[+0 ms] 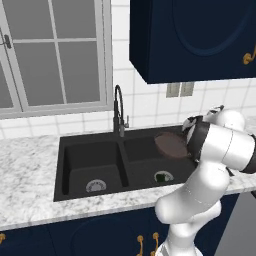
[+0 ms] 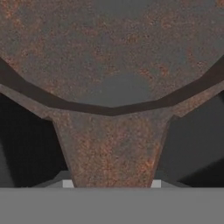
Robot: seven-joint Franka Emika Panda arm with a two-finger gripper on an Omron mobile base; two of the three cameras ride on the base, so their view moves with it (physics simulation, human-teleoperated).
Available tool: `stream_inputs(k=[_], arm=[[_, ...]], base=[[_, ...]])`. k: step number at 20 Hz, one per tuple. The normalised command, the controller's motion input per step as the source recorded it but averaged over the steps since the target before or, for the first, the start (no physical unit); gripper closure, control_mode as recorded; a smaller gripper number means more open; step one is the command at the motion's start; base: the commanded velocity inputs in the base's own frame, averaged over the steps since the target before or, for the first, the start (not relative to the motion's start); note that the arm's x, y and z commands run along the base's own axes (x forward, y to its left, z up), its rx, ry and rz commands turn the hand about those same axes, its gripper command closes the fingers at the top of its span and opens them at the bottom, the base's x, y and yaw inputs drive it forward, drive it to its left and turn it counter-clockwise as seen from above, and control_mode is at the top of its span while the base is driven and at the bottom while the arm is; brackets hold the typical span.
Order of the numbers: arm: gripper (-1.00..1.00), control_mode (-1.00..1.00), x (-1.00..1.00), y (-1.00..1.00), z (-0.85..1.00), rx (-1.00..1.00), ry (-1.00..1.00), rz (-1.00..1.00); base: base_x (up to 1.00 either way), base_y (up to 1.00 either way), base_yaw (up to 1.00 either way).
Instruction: Pick the pan and sponge and place them into the sink. Then turn on the water.
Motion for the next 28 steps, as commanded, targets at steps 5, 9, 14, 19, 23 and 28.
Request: stream_inputs(k=[5, 9, 14, 19, 23, 28], arm=[[1.0, -1.0, 0.21, 0.05, -0.26, -0.05, 0.07, 0.0], [1.0, -1.0, 0.19, 0.08, -0.39, -0.1, 0.09, 0.0], [1.0, -1.0, 0.12, 0.08, -0.49, -0.12, 0.08, 0.0], [1.0, -1.0, 0.24, 0.02, -0.45, -0.06, 0.07, 0.0], [1.0, -1.0, 0.21, 0.01, -0.51, -0.04, 0.04, 0.0], [1.0, -1.0, 0.19, 0.01, -0.52, -0.03, 0.03, 0.0]], base=[[0.0, 0.0, 0.0], [0.0, 0.0, 0.0], [0.0, 0.0, 0.0], [0.0, 0.0, 0.0], [0.0, 0.0, 0.0], [0.0, 0.0, 0.0]])
